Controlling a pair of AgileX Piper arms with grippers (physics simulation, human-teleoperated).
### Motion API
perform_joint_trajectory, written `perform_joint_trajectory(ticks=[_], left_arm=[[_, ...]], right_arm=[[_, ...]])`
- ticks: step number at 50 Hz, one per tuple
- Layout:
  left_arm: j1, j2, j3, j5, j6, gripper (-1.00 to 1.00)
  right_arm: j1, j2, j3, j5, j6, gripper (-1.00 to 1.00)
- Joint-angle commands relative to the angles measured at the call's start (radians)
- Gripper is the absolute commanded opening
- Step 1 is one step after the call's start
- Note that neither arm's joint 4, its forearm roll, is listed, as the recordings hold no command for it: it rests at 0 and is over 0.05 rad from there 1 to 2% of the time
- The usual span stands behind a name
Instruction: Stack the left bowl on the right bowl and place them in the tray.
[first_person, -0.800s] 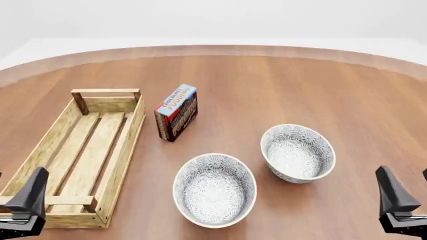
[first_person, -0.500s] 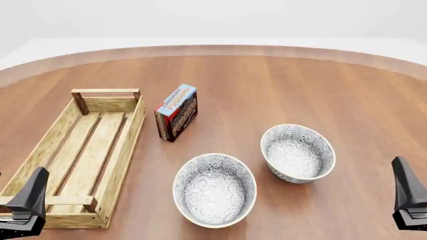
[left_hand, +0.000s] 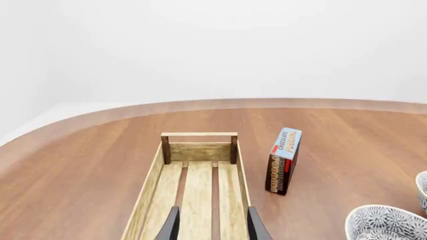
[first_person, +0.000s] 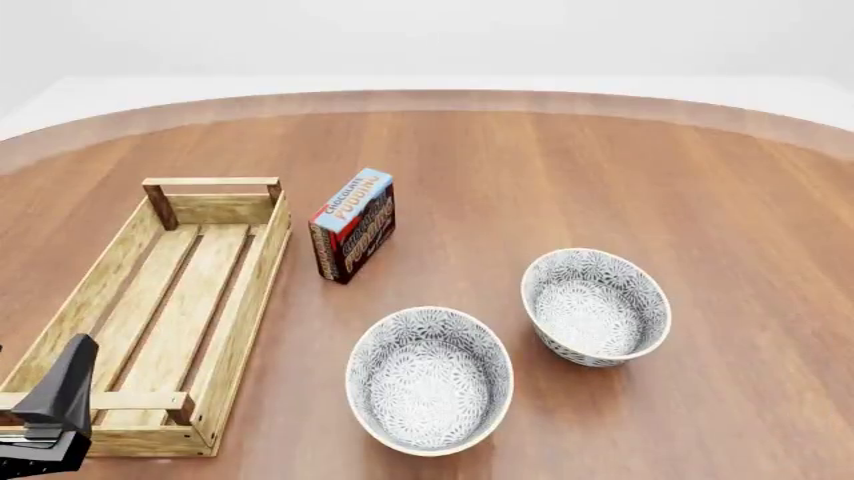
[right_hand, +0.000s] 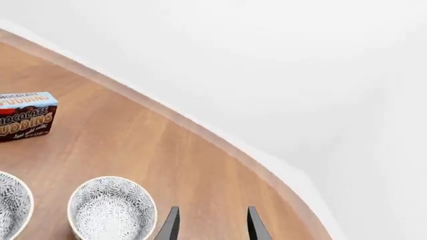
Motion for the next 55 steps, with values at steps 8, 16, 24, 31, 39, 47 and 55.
perform_joint_trajectory(ticks=[8, 16, 24, 31, 39, 47, 55], left_arm=[[0.000, 0.000, 0.000, 0.000, 0.000, 1.00], [0.000, 0.000, 0.000, 0.000, 0.000, 1.00], [0.000, 0.000, 0.000, 0.000, 0.000, 1.00], [0.000, 0.000, 0.000, 0.000, 0.000, 1.00], [0.000, 0.000, 0.000, 0.000, 0.000, 1.00], [0.000, 0.000, 0.000, 0.000, 0.000, 1.00], [0.000, 0.000, 0.000, 0.000, 0.000, 1.00]], right_arm=[[0.239, 0.417, -0.116, 0.038, -0.239, 1.00], [0.266, 0.567, -0.140, -0.014, -0.307, 1.00], [0.346, 0.724, -0.219, 0.020, -0.289, 1.00], [0.392, 0.820, -0.278, 0.039, -0.259, 1.00], [0.463, 0.939, -0.312, 0.066, -0.233, 1.00], [0.521, 1.051, -0.366, 0.068, -0.212, 1.00], [0.546, 1.139, -0.425, 0.069, -0.188, 1.00]])
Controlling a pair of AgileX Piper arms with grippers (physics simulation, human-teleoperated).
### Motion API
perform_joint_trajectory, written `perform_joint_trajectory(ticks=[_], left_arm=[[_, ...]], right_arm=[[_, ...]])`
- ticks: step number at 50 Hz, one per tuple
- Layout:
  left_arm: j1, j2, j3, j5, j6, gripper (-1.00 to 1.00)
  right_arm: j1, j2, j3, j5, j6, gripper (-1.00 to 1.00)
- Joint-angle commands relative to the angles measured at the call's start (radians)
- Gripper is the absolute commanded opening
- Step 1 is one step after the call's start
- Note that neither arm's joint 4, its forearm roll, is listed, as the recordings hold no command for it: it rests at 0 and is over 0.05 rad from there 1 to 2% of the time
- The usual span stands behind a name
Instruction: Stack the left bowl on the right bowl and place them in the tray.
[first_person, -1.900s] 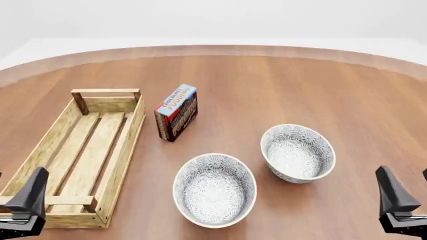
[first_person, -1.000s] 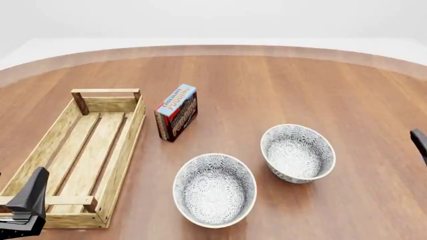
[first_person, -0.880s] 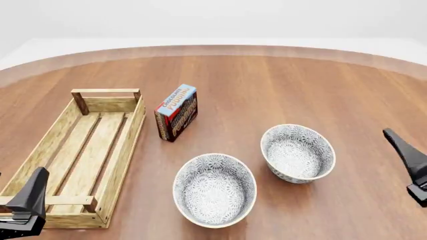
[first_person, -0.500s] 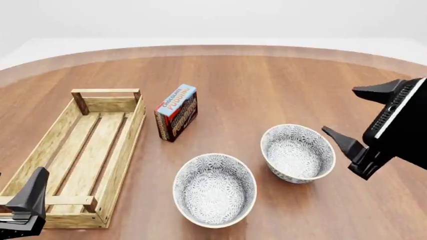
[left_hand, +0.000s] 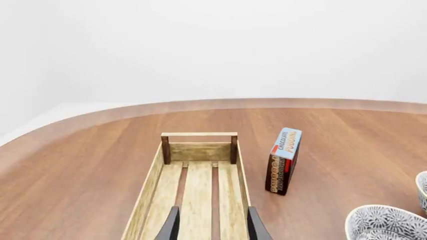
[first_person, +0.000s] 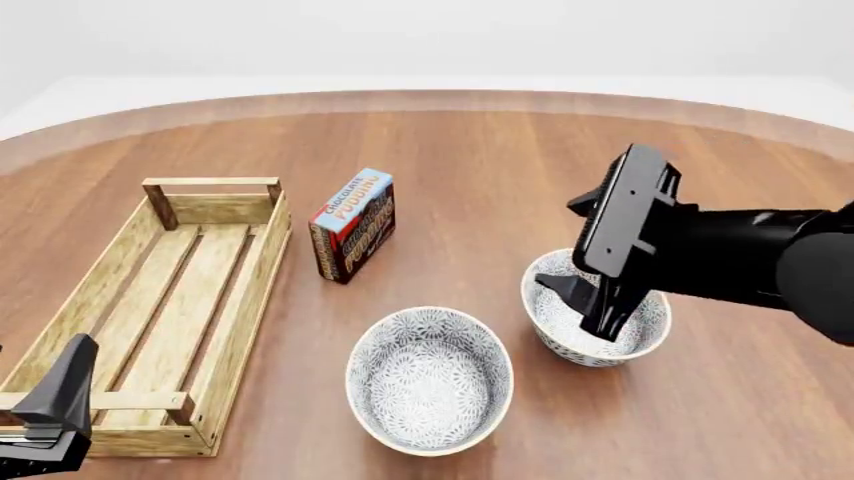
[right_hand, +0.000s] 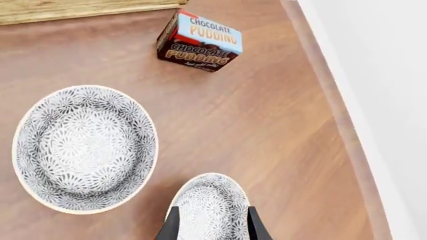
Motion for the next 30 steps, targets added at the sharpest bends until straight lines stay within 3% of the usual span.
perform_joint_trajectory(ticks=[1, 8, 12, 24, 30], left_arm=[[0.000, 0.000, 0.000, 0.000, 0.000, 1.00], [0.000, 0.000, 0.000, 0.000, 0.000, 1.00], [0.000, 0.000, 0.000, 0.000, 0.000, 1.00], [0.000, 0.000, 0.000, 0.000, 0.000, 1.00], [0.000, 0.000, 0.000, 0.000, 0.000, 1.00]], right_arm=[[0.064, 0.142, -0.089, 0.014, 0.039, 1.00], [0.084, 0.194, -0.144, 0.025, 0.061, 1.00], [0.104, 0.225, -0.198, 0.042, 0.114, 1.00], [0.127, 0.292, -0.183, -0.006, 0.149, 1.00], [0.183, 0.318, -0.186, -0.016, 0.221, 1.00]])
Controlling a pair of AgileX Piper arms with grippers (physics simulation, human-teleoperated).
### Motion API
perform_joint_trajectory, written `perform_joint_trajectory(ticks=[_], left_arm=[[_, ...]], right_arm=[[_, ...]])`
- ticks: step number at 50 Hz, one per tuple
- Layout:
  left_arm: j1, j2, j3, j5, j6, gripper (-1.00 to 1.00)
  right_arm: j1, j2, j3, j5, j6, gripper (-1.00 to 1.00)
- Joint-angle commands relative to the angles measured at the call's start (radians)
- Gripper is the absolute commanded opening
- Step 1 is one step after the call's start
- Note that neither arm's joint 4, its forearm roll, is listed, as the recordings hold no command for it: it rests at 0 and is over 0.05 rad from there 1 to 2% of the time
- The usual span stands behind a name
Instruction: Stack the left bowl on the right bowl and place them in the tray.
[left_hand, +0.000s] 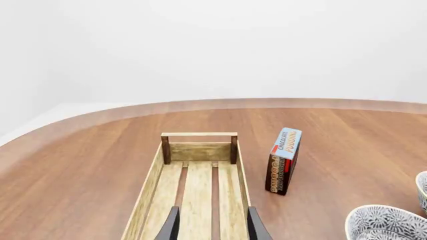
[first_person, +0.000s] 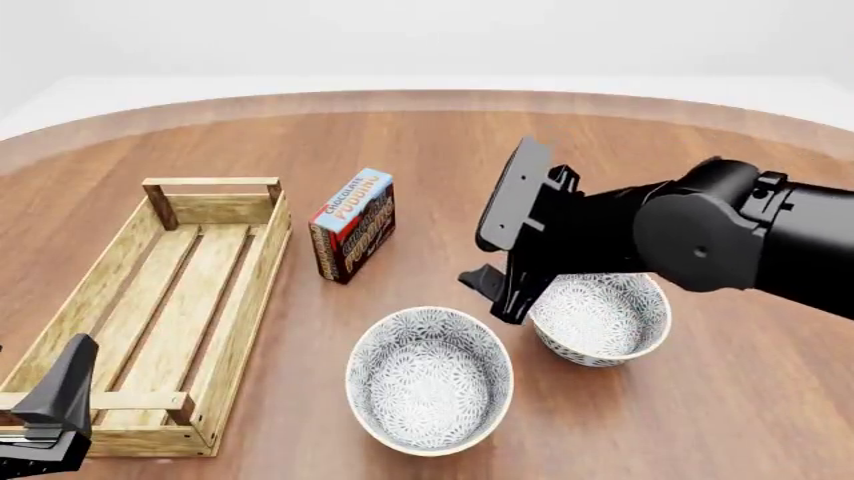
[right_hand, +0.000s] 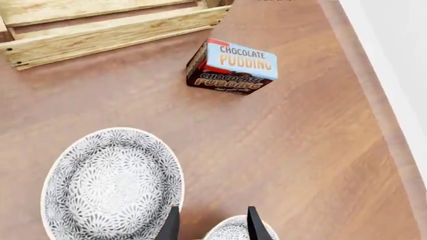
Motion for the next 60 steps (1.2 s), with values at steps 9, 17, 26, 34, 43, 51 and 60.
perform_joint_trajectory(ticks=[9, 17, 26, 34, 43, 51, 60], left_arm=[[0.000, 0.000, 0.000, 0.000, 0.000, 1.00], [0.000, 0.000, 0.000, 0.000, 0.000, 1.00], [0.000, 0.000, 0.000, 0.000, 0.000, 1.00], [0.000, 0.000, 0.000, 0.000, 0.000, 1.00], [0.000, 0.000, 0.000, 0.000, 0.000, 1.00], [0.000, 0.000, 0.000, 0.000, 0.000, 1.00], [0.000, 0.000, 0.000, 0.000, 0.000, 1.00]], right_arm=[[0.080, 0.117, 0.003, -0.068, 0.123, 1.00], [0.076, 0.157, 0.002, -0.093, 0.136, 1.00], [0.057, 0.194, 0.018, -0.124, 0.130, 1.00], [0.045, 0.212, 0.019, -0.137, 0.135, 1.00], [0.051, 0.240, 0.038, -0.174, 0.150, 1.00], [0.062, 0.259, 0.042, -0.198, 0.166, 1.00], [0.061, 0.288, 0.057, -0.230, 0.175, 1.00]])
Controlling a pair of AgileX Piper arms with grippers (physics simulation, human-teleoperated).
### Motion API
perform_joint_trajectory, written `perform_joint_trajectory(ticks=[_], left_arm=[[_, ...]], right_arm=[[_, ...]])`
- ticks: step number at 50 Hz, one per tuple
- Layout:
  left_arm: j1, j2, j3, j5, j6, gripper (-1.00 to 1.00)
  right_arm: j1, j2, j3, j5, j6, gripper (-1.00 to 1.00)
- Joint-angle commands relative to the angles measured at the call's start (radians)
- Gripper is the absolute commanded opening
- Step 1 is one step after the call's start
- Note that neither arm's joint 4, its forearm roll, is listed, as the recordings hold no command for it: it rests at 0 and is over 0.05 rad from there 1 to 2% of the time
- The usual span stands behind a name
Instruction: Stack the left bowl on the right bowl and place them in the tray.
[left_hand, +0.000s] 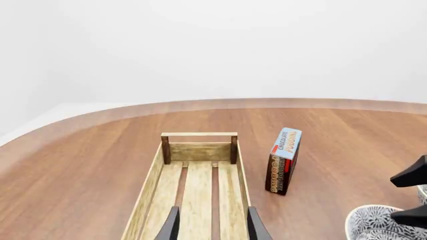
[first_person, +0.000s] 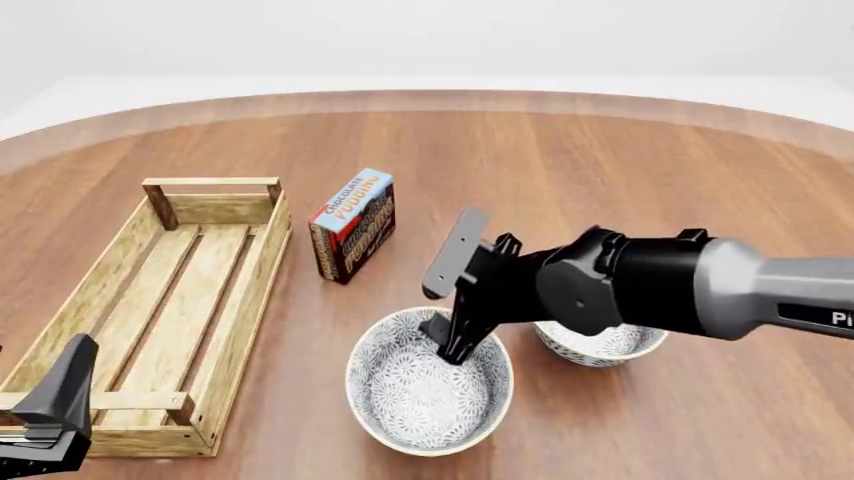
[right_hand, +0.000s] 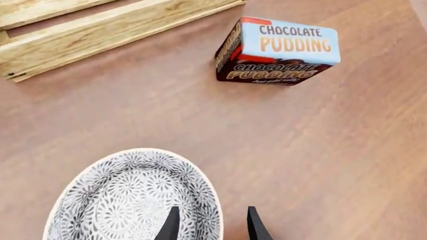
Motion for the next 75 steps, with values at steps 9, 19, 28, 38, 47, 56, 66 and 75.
perform_joint_trajectory(ticks=[9, 19, 28, 38, 47, 56, 66, 75], left_arm=[[0.000, 0.000, 0.000, 0.000, 0.000, 1.00], [0.000, 0.000, 0.000, 0.000, 0.000, 1.00], [0.000, 0.000, 0.000, 0.000, 0.000, 1.00], [0.000, 0.000, 0.000, 0.000, 0.000, 1.00], [0.000, 0.000, 0.000, 0.000, 0.000, 1.00], [0.000, 0.000, 0.000, 0.000, 0.000, 1.00], [0.000, 0.000, 0.000, 0.000, 0.000, 1.00], [0.000, 0.000, 0.000, 0.000, 0.000, 1.00]], right_arm=[[-0.009, 0.038, 0.022, -0.052, 0.023, 1.00], [-0.010, 0.057, 0.030, -0.074, 0.039, 1.00], [-0.011, 0.075, 0.043, -0.100, 0.048, 1.00], [-0.018, 0.086, 0.051, -0.119, 0.060, 1.00], [-0.022, 0.107, 0.077, -0.160, 0.075, 1.00], [-0.025, 0.114, 0.091, -0.175, 0.087, 1.00], [-0.016, 0.133, 0.092, -0.188, 0.098, 1.00], [-0.013, 0.133, 0.091, -0.182, 0.101, 1.00]])
